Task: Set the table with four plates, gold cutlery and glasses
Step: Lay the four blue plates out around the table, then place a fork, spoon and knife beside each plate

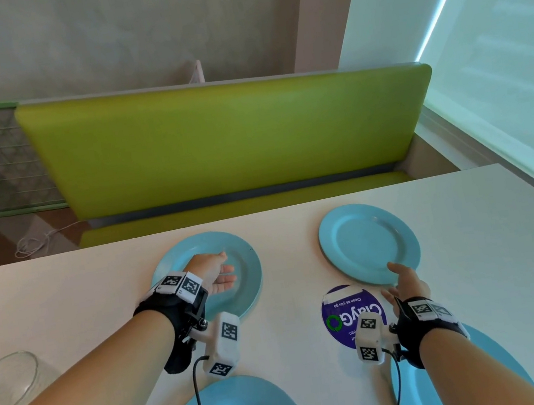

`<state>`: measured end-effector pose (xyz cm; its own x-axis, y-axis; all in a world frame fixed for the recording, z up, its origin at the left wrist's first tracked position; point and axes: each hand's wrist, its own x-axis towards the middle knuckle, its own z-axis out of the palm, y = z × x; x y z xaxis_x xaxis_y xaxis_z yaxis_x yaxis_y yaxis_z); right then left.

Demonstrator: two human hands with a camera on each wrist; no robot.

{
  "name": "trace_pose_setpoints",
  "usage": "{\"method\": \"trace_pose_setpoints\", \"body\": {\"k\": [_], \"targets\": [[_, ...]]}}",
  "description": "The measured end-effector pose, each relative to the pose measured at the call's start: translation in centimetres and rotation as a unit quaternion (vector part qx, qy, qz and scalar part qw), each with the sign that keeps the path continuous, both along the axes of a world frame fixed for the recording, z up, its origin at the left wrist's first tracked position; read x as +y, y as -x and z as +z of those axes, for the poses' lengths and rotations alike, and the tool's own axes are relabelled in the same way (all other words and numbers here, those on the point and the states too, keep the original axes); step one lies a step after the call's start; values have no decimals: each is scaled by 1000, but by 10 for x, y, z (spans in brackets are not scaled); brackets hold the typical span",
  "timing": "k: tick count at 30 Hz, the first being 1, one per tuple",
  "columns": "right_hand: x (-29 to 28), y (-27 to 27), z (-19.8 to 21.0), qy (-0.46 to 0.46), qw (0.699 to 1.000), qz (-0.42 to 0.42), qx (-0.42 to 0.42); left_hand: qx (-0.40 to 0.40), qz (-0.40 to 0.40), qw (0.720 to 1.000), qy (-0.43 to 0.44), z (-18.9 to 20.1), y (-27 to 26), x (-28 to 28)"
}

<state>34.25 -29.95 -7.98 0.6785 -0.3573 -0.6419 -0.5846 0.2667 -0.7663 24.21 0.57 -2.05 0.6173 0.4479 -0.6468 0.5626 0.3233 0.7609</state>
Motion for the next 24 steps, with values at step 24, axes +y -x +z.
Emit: {"method": "trace_pose_setpoints", "body": {"k": [24], "targets": [[109,288,30,-12,994,109,-10,-28,-234,971,-40,3,237,38]]}}
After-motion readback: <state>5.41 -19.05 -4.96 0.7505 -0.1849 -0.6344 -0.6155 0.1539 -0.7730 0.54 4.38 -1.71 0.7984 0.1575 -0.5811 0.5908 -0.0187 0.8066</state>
